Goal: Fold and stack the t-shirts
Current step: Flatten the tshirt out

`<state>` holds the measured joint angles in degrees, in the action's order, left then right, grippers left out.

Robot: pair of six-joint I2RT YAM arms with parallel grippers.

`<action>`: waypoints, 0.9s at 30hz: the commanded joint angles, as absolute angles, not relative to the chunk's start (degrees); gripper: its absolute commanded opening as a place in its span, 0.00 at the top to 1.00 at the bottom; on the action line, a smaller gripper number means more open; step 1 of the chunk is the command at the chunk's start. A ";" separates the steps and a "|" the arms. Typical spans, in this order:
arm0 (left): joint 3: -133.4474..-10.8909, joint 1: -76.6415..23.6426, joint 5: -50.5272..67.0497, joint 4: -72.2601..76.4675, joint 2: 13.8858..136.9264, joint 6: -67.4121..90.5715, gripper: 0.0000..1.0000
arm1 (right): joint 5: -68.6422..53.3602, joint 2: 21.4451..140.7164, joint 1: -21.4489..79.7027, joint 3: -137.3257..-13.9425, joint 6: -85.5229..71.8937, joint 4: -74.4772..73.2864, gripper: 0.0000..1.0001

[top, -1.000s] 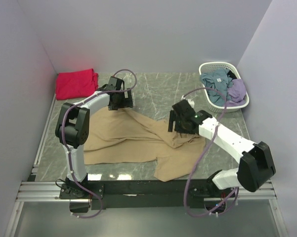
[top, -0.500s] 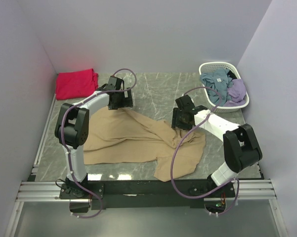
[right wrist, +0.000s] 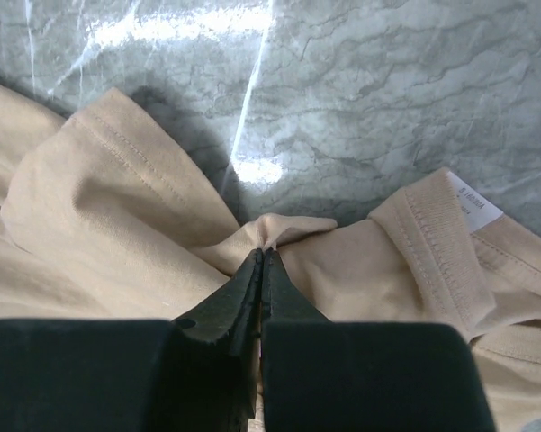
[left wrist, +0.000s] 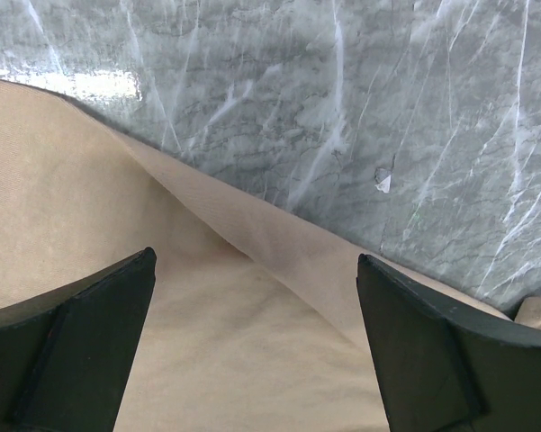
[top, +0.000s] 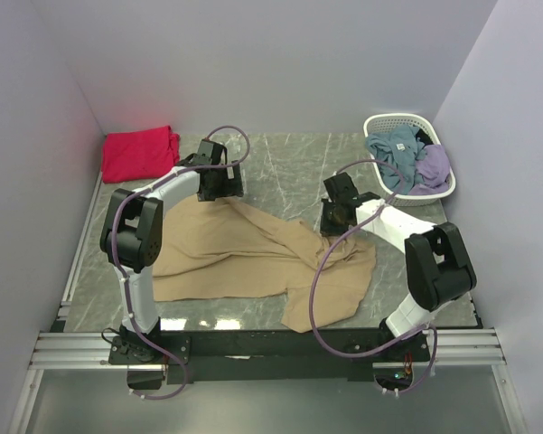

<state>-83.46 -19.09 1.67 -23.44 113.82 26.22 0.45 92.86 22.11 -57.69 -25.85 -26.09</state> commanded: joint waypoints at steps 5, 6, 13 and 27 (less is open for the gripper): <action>-84.46 -18.90 1.32 -22.85 112.94 26.37 0.00 | 8.69 90.96 20.22 -66.43 -24.61 -25.48 1.00; -84.46 -18.90 1.32 -22.85 112.85 26.45 0.01 | 9.40 91.75 19.17 -68.01 -24.44 -26.10 1.00; -84.02 -18.90 0.18 -21.80 110.66 27.07 0.00 | 10.72 105.43 15.56 -86.64 -22.59 -29.08 1.00; -76.90 -18.90 -0.62 -11.95 101.24 27.95 0.00 | 14.94 136.91 9.93 -131.98 -26.27 -39.55 0.98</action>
<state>-77.65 -19.05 -0.93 -16.43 102.96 28.12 12.58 132.94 11.88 -121.10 -24.03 -36.51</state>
